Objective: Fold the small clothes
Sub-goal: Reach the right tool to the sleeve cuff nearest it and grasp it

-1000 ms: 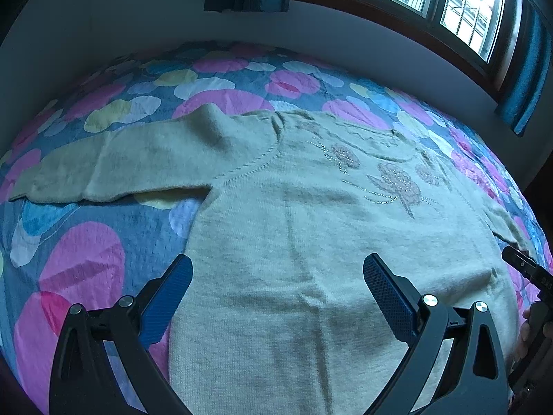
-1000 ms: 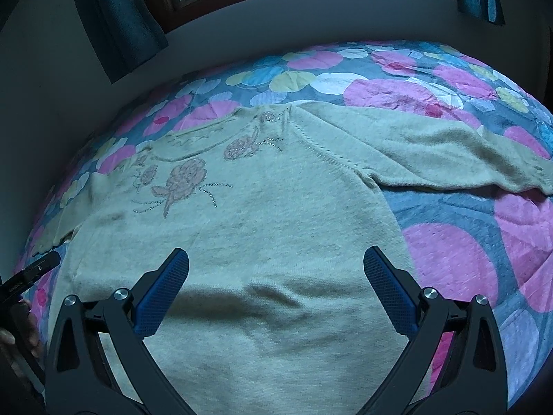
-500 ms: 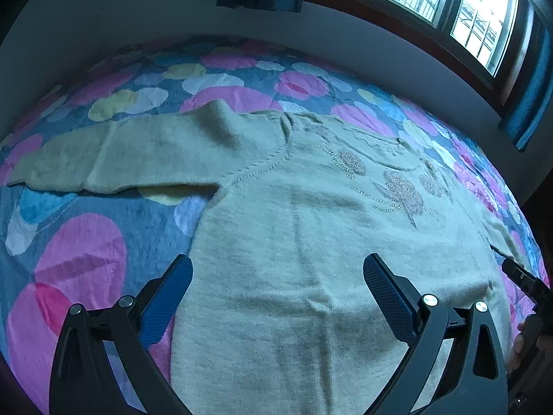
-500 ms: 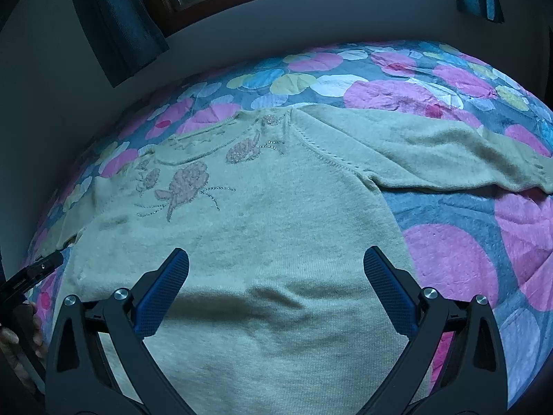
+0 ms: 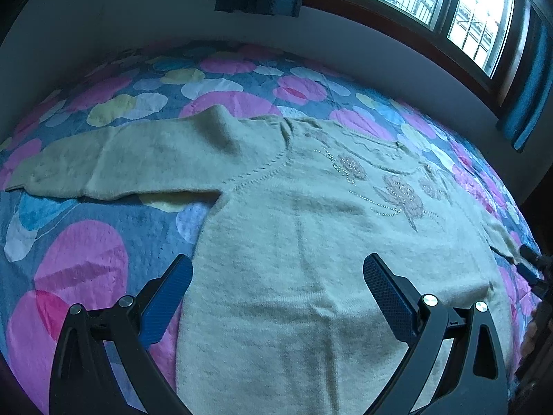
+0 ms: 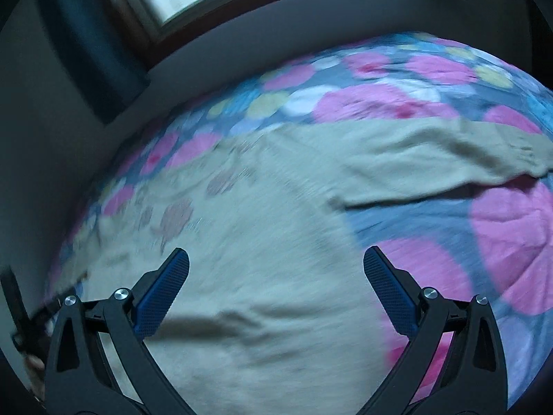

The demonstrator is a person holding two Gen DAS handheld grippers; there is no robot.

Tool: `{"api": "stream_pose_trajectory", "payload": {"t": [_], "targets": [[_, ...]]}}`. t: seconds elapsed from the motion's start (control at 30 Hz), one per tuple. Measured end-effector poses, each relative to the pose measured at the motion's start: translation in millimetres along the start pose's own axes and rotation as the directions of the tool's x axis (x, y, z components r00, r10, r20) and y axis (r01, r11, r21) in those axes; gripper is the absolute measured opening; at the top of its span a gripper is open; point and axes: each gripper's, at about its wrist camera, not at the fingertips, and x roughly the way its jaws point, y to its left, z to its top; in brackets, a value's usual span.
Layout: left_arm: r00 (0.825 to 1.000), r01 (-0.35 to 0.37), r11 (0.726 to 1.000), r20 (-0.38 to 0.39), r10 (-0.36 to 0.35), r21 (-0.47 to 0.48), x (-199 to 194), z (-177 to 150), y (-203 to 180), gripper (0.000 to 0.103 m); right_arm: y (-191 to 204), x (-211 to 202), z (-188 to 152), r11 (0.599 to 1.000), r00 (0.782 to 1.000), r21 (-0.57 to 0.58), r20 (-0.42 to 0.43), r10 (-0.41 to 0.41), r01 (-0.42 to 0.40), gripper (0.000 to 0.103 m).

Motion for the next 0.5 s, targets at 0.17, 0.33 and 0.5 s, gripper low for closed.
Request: {"api": "stream_pose_trajectory", "payload": {"t": [0.17,0.33,0.5], "targets": [[1.000,-0.014,1.000,0.013,0.015,-0.024,1.8,3.1,12.5,0.099,-91.7,-33.0,28.3,0.974,0.992,0.220,0.097,-0.077,0.055,0.101],[0.999,-0.047,0.997,0.007,0.048,-0.063,5.7,5.6,32.5,0.099,-198.2,-53.3,37.4,0.871,0.982,0.486,0.124,-0.142,0.064,0.075],[0.997,-0.079,0.992,0.000,0.080,-0.101,7.4,5.5,49.6,0.099,-284.0,-53.9,32.2,0.733,0.977,0.679,0.120,-0.176,0.049,0.058]]}}
